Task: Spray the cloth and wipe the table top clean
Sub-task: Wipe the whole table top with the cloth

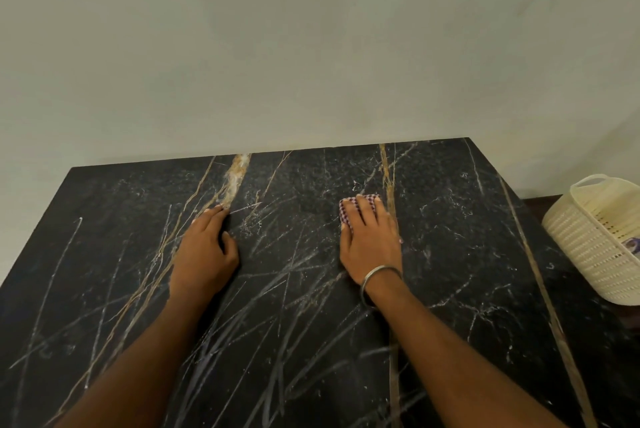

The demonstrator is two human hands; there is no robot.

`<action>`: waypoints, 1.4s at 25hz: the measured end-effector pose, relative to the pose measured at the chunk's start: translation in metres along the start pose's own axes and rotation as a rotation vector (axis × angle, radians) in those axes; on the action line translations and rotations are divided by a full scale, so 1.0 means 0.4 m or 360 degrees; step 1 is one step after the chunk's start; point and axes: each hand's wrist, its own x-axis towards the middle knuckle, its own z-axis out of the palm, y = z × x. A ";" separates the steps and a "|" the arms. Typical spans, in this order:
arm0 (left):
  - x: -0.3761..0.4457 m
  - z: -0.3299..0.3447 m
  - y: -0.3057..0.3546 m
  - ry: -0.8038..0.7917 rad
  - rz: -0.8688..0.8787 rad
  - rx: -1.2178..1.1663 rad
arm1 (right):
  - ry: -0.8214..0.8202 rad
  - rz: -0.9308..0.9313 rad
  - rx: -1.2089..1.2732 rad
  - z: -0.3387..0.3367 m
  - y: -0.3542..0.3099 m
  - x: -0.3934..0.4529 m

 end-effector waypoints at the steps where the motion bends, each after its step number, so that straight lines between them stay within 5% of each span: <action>1: -0.002 0.000 -0.001 -0.0006 0.0009 0.0000 | -0.0001 -0.0049 0.0007 0.004 -0.016 -0.014; 11: -0.001 0.002 -0.008 0.0046 0.0074 -0.0049 | 0.0063 0.0229 -0.0070 -0.011 0.095 -0.018; 18: -0.002 0.000 -0.008 0.0056 0.0104 -0.0027 | 0.0046 -0.0061 0.0010 0.008 -0.005 -0.092; 26: -0.003 0.002 -0.007 0.0061 0.0107 -0.0020 | 0.0086 0.0149 -0.0104 -0.014 0.103 -0.097; 35: -0.003 0.003 -0.009 0.0065 0.0140 0.0018 | 0.0058 -0.0062 -0.0042 -0.006 0.056 -0.171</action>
